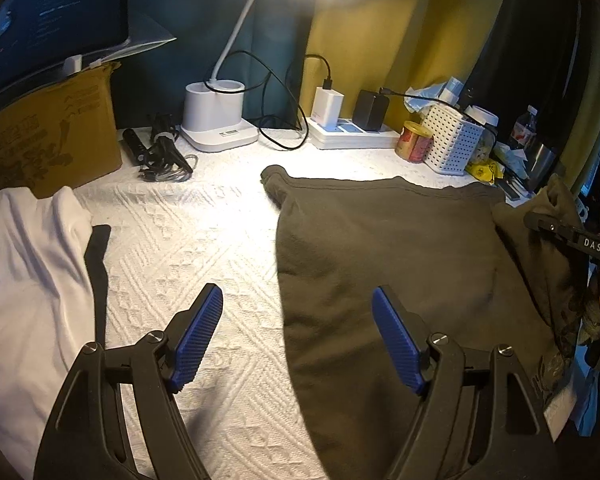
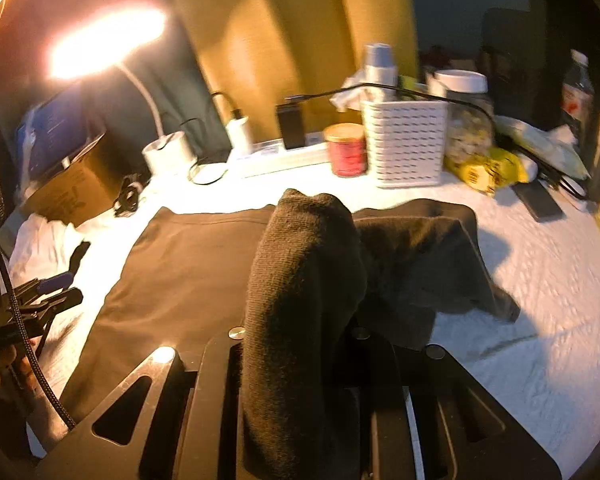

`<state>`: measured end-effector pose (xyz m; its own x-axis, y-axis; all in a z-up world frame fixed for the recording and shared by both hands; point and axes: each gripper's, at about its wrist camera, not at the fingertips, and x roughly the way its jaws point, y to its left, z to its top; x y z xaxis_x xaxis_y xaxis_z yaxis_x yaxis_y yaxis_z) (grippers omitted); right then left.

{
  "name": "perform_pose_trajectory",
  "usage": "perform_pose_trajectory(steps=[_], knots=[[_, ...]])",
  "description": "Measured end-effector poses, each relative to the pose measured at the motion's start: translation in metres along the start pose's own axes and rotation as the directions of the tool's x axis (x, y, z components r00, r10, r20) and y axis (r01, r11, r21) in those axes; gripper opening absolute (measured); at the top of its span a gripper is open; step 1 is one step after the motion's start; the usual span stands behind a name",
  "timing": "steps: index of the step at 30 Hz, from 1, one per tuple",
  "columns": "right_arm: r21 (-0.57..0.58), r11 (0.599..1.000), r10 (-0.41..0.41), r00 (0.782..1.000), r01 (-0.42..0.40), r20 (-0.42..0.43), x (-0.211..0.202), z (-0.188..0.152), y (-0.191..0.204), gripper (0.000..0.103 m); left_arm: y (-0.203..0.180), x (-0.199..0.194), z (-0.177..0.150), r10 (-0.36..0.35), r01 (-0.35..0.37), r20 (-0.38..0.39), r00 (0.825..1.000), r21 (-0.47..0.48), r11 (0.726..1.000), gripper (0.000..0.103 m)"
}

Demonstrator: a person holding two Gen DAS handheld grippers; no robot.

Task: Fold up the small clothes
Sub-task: 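Lay the lifted side edge over the body and open the right gripper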

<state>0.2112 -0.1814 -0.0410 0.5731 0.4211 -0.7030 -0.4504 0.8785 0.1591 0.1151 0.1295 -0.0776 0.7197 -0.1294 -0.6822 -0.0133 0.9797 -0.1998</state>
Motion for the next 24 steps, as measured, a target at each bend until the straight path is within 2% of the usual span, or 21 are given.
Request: perform_pose_trajectory(steps=[16,24], knots=[[-0.12,0.987,0.094,0.992,-0.104,-0.084,0.029,-0.001,0.1,0.019,0.029,-0.015,-0.014,-0.008,0.009,0.009,1.0,-0.037,0.999,0.077],[-0.168,0.975,0.122,0.98,-0.148,-0.159,0.047,-0.015,0.14,0.019,0.042,-0.024,-0.022,-0.007,0.007,0.01,1.0,-0.05,0.999,0.077]])
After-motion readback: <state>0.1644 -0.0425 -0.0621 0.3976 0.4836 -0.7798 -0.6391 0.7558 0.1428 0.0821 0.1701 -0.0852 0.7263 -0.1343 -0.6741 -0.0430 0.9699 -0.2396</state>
